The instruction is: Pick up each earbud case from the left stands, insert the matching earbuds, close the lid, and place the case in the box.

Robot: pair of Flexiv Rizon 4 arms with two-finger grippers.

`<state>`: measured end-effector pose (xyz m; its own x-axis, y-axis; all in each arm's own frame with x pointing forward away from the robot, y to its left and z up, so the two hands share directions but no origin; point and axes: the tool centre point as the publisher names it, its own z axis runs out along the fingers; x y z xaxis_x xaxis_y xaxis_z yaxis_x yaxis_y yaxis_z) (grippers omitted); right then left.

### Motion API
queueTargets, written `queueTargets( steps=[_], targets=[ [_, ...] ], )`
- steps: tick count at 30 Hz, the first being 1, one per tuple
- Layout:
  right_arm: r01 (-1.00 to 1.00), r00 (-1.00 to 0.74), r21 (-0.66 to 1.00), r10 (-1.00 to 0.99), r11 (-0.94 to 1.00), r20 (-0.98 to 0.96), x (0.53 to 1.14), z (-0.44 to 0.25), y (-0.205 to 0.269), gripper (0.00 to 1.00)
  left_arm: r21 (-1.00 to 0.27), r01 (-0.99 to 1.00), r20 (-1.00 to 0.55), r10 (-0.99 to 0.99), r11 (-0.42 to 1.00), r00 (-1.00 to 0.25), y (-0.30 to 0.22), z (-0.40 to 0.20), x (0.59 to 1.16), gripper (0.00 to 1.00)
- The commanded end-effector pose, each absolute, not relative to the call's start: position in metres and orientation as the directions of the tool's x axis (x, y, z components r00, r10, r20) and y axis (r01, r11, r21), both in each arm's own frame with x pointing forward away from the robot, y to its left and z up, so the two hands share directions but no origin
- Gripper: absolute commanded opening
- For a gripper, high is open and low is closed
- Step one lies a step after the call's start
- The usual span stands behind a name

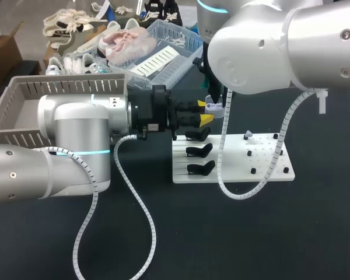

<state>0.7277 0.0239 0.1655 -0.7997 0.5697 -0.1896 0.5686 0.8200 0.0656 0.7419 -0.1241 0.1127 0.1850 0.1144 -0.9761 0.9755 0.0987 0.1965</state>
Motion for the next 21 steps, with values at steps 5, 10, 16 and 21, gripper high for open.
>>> queueTargets(
  steps=[5,10,16,21],
  targets=[
    [0.57,-0.798,0.068,0.572,0.818,-0.189,0.7285,0.1635,0.0222,0.0,0.198,0.975,-0.976,0.113,0.103,0.187,-0.1243,0.1121,0.7415,0.0],
    [0.568,-0.801,0.069,0.57,0.82,-0.185,0.7295,0.1618,0.0221,0.0,0.198,0.975,-0.976,0.113,0.103,0.187,-0.1243,0.1121,0.7415,0.0],
    [0.565,-0.804,0.068,0.567,0.822,-0.179,0.7303,0.1591,0.0226,0.0,0.198,0.975,-0.976,0.113,0.103,0.187,-0.1243,0.1121,0.7415,0.0],
    [0.562,-0.807,0.067,0.564,0.824,-0.172,0.7299,0.1559,0.023,0.0,0.198,0.975,-0.976,0.113,0.103,0.187,-0.1243,0.1121,0.7415,0.0]
  ],
)
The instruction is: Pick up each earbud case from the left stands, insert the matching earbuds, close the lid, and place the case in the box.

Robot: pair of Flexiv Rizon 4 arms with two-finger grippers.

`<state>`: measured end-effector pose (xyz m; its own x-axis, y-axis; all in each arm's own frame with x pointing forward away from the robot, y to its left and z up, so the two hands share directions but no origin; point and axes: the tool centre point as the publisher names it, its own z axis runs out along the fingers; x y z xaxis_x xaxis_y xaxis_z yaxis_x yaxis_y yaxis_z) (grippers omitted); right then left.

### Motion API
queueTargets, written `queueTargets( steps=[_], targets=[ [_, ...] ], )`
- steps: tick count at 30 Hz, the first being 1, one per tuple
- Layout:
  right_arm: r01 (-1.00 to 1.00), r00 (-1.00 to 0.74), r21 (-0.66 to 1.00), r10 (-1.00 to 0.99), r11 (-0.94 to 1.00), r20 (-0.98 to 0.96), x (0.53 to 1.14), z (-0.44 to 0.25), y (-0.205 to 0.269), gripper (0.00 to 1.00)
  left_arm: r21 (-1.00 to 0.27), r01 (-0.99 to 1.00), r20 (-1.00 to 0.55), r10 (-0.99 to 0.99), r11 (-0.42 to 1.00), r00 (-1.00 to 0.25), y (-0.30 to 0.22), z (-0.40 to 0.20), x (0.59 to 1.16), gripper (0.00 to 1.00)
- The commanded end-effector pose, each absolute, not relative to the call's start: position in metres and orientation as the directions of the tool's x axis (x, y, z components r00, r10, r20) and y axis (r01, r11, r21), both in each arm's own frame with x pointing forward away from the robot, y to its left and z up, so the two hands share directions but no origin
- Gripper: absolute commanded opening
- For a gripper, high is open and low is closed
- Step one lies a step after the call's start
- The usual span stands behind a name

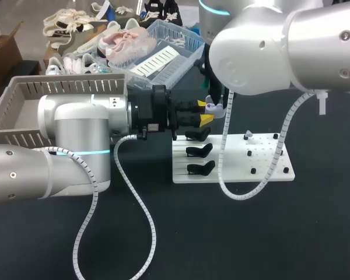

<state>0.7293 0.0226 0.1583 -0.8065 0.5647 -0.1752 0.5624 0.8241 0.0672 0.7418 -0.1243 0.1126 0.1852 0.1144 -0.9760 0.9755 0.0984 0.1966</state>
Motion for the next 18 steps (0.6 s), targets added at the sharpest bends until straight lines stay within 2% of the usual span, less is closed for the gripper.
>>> queueTargets(
  steps=[1,12,14,18],
  targets=[
    [0.562,-0.808,0.067,0.564,0.825,-0.171,0.7298,0.1553,0.0233,0.0,0.198,0.975,-0.976,0.113,0.103,0.187,-0.1243,0.1121,0.7415,0.0],
    [0.545,-0.819,0.076,0.549,0.835,-0.167,0.728,0.1529,0.0241,0.0,0.198,0.975,-0.976,0.113,0.103,0.187,-0.1243,0.1121,0.7415,0.0],
    [0.54,-0.821,0.079,0.545,0.838,-0.172,0.7271,0.1537,0.0244,0.22,0.198,0.975,-0.976,0.113,0.103,0.187,-0.1243,0.1121,0.7415,0.0],
    [0.536,-0.821,0.083,0.541,0.84,-0.18,0.7241,0.1552,0.0233,0.24,0.198,0.975,-0.976,0.113,0.103,0.187,-0.1243,0.1121,0.7415,0.0]
  ],
)
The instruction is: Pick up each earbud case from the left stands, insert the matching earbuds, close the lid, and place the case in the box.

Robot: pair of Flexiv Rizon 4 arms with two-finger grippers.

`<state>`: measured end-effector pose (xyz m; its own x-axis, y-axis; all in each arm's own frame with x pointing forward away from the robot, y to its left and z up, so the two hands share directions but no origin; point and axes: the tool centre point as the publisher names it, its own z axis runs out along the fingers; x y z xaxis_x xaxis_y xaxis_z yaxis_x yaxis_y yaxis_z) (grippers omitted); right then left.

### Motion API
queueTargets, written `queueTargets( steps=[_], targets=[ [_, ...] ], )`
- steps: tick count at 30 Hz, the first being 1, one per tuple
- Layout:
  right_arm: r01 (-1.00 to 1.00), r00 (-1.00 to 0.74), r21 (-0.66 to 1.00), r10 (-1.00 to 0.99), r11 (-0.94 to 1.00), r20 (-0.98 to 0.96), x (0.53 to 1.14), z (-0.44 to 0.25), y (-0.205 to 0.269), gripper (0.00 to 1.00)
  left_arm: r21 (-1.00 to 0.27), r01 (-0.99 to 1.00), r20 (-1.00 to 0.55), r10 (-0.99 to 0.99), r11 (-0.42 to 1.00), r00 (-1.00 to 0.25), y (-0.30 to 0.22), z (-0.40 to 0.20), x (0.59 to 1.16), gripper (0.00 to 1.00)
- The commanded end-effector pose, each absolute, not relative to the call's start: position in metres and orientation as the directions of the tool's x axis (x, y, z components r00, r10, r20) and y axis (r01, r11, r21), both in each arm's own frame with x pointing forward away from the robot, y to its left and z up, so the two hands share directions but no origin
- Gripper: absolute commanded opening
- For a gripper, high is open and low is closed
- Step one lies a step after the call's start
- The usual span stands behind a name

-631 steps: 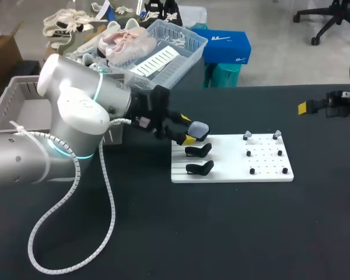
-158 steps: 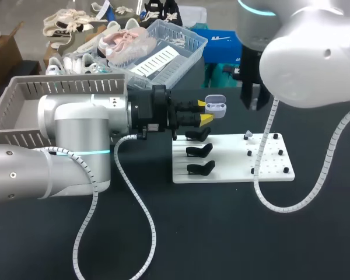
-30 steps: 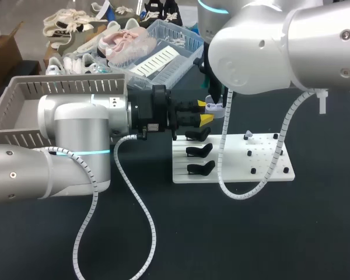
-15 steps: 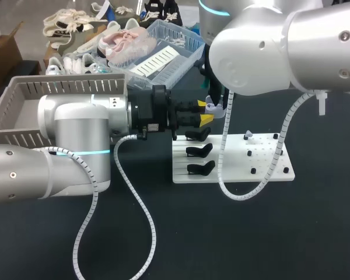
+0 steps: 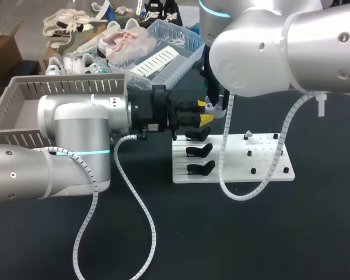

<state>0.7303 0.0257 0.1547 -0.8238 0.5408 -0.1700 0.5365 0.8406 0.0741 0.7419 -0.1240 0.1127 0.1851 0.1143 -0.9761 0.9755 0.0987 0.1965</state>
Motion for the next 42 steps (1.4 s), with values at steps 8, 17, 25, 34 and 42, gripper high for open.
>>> queueTargets(
  steps=[8,17,25,34,42],
  targets=[
    [0.531,-0.822,0.093,0.539,0.842,-0.183,0.72,0.155,0.022,0.28,0.198,0.975,-0.976,0.113,0.103,0.187,-0.124,0.112,0.741,0.0],
    [0.503,-0.815,0.19,0.536,0.843,-0.221,0.71,0.173,0.015,0.26,0.198,0.975,-0.976,0.113,0.103,0.187,-0.124,0.112,0.741,0.0],
    [0.419,-0.834,0.191,0.46,0.887,-0.305,0.703,0.185,0.009,0.35,0.198,0.975,-0.976,0.113,0.103,0.187,-0.124,0.112,0.741,0.0],
    [0.355,-0.837,0.163,0.391,0.92,-0.382,0.69,0.188,-0.004,0.32,0.198,0.975,-0.976,0.113,0.103,0.187,-0.124,0.112,0.741,0.0],
    [0.287,-0.861,0.131,0.315,0.949,-0.399,0.679,0.183,-0.01,0.35,0.198,0.975,-0.976,0.113,0.103,0.187,-0.124,0.112,0.741,0.0]
  ],
)
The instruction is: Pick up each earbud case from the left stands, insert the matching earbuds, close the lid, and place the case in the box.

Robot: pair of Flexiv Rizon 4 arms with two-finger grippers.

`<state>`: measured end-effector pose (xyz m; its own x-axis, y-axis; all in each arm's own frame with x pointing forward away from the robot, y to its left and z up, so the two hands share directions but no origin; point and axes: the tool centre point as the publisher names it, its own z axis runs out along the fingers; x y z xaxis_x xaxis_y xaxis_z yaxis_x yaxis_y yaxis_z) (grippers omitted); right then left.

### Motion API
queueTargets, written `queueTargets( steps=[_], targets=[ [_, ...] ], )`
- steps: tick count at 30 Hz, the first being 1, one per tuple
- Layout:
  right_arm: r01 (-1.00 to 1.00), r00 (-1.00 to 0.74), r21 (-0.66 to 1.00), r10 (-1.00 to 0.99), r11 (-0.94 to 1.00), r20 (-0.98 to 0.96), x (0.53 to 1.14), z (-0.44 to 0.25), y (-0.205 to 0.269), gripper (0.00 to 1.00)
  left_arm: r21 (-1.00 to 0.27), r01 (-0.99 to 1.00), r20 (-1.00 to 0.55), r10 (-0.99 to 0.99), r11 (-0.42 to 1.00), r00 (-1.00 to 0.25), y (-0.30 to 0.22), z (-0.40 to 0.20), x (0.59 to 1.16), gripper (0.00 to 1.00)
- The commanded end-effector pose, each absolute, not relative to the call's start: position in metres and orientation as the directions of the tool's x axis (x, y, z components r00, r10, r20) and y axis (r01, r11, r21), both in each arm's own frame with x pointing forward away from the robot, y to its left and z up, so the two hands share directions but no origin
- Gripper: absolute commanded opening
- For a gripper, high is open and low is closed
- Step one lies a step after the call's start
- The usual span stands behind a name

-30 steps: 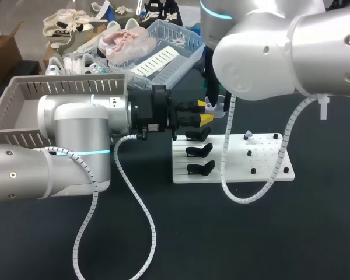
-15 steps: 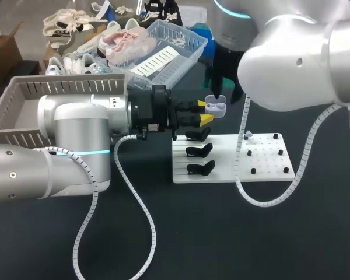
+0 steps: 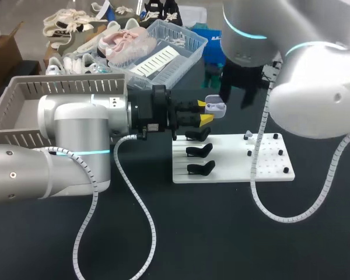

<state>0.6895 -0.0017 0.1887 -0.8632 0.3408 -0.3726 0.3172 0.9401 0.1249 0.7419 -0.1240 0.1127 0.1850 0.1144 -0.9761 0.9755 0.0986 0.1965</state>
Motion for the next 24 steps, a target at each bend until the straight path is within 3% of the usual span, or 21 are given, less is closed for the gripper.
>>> queueTargets(
  steps=[1,15,17,24],
  targets=[
    [0.279,-0.869,0.114,0.301,0.954,-0.392,0.679,0.18,-0.012,0.35,0.198,0.975,-0.976,0.113,0.103,0.187,-0.124,0.112,0.741,0.0],
    [0.172,-0.936,0.108,0.196,0.979,-0.292,0.673,0.128,-0.049,0.35,0.198,0.975,-0.976,0.113,0.103,0.187,-0.124,0.112,0.741,0.0],
    [0.146,-0.945,0.097,0.168,0.985,-0.281,0.676,0.119,-0.05,0.32,0.198,0.975,-0.976,0.113,0.103,0.187,-0.124,0.112,0.741,0.0],
    [0.064,-0.956,0.111,0.092,0.992,-0.277,0.687,0.099,-0.056,0.38,0.198,0.975,-0.976,0.113,0.103,0.187,-0.124,0.112,0.741,0.0]
  ],
)
